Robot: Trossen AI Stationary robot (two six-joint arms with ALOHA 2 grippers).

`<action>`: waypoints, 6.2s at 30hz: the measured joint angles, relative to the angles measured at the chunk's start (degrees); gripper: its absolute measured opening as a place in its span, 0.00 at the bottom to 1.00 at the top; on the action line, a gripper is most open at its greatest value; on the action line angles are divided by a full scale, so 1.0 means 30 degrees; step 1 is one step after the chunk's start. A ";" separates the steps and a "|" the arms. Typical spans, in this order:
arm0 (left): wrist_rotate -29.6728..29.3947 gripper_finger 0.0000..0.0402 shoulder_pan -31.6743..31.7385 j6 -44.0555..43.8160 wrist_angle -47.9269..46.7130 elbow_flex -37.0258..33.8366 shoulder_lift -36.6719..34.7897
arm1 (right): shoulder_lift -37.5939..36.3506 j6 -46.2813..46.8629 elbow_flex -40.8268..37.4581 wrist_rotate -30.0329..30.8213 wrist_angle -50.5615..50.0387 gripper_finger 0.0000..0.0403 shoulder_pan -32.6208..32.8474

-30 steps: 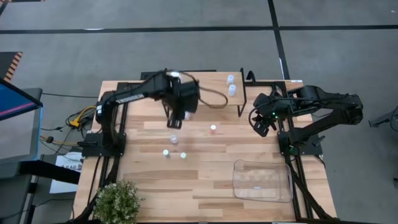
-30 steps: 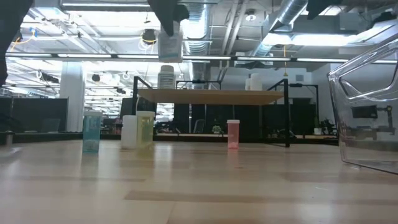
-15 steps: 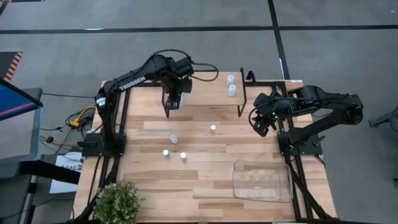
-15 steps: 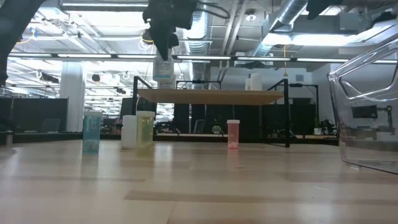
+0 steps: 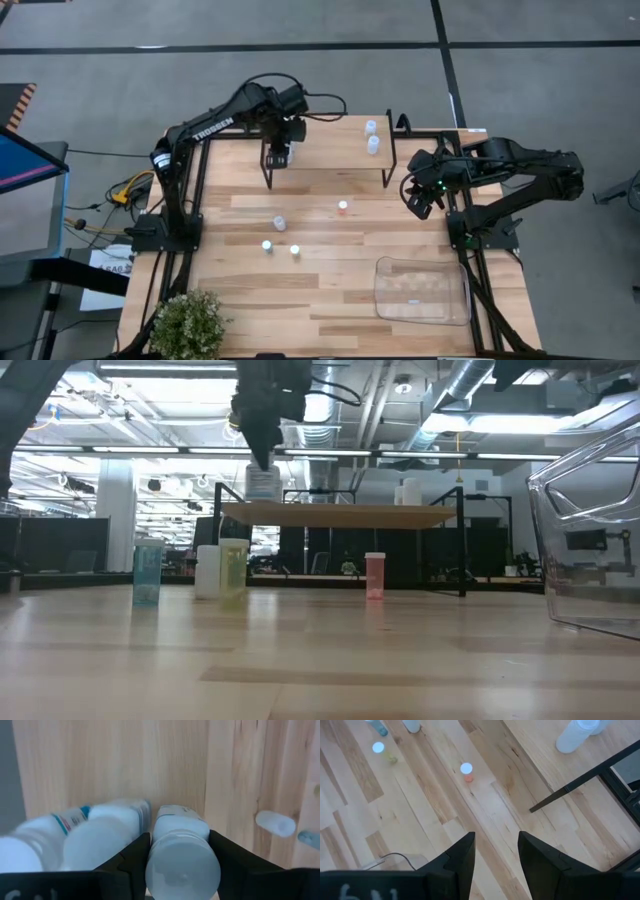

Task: Pick and place medicine bottles onto shelf by color
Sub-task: Put the white pill bottle on the shelf aligned with the other white pill bottles, then put the transparent pill bottle on the shelf

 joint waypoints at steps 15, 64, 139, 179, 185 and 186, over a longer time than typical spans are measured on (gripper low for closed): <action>-0.0055 0.49 0.0255 -0.0321 0.0933 0.0000 0.0000 | 0.0000 0.0197 0.0000 0.0000 -0.0006 0.42 0.0001; -0.1067 0.55 -0.8817 -1.0821 -0.2028 0.3060 -0.3424 | -0.0007 0.0994 0.0000 -0.0007 0.0004 0.42 0.0001; -0.4723 0.60 -1.1478 -1.4979 1.4978 -2.0779 -0.7157 | -0.0003 0.1005 0.0015 -0.0007 0.2120 0.43 0.0001; -0.3340 0.27 -1.0274 -1.4013 1.6222 -2.0644 -0.5974 | -0.0007 0.0982 0.0000 -0.0007 0.1903 0.43 0.0001; -0.1896 0.26 -1.0265 -1.4354 1.5016 -1.8605 -0.5974 | -0.0007 0.0984 0.0000 -0.0007 0.1903 0.43 0.0001; -0.1863 0.27 -1.0265 -1.4367 1.4551 -1.8043 -0.5974 | -0.0007 0.0984 0.0000 -0.0007 0.1903 0.43 0.0001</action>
